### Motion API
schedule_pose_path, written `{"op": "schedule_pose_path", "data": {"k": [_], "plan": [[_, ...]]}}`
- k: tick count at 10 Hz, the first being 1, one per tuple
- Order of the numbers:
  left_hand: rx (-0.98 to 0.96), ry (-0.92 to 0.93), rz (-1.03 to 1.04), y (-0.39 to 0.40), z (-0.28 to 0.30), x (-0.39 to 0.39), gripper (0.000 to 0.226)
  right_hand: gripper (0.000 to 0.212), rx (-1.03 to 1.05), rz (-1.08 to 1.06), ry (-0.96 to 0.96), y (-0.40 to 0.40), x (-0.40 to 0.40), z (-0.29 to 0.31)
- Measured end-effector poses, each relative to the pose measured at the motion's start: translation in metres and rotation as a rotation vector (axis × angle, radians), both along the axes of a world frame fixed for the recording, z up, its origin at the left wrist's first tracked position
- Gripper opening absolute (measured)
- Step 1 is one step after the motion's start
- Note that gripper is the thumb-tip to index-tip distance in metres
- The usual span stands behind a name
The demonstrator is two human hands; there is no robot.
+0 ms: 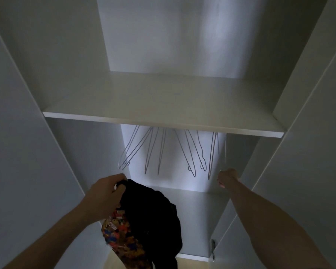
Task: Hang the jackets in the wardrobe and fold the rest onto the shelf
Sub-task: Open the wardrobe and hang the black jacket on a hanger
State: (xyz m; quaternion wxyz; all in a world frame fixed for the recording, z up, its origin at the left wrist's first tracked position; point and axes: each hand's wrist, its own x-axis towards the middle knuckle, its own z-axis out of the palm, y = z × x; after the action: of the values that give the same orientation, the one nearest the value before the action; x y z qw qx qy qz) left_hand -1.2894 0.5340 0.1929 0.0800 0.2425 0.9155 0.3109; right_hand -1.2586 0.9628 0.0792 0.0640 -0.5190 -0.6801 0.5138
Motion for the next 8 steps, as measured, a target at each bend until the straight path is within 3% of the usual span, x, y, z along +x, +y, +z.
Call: {"op": "schedule_pose_path", "data": {"k": [1, 2, 4, 8], "plan": [[-0.017, -0.029, -0.016, 0.004, -0.001, 0.002, 0.027, 0.032, 0.154, 0.159, -0.112, -0.011, -0.004, 0.012], [0.022, -0.115, -0.013, 0.008, -0.005, 0.003, 0.027, 0.03, 0.127, -0.058, 0.089, -0.015, -0.004, 0.007], [0.049, -0.202, -0.015, 0.011, -0.015, 0.001, 0.027, 0.029, 0.299, -0.119, 0.201, -0.018, 0.013, 0.013], [0.077, -0.15, -0.028, -0.013, -0.043, 0.012, 0.038, 0.022, 0.31, -0.147, 0.278, -0.078, 0.085, -0.007]]}}
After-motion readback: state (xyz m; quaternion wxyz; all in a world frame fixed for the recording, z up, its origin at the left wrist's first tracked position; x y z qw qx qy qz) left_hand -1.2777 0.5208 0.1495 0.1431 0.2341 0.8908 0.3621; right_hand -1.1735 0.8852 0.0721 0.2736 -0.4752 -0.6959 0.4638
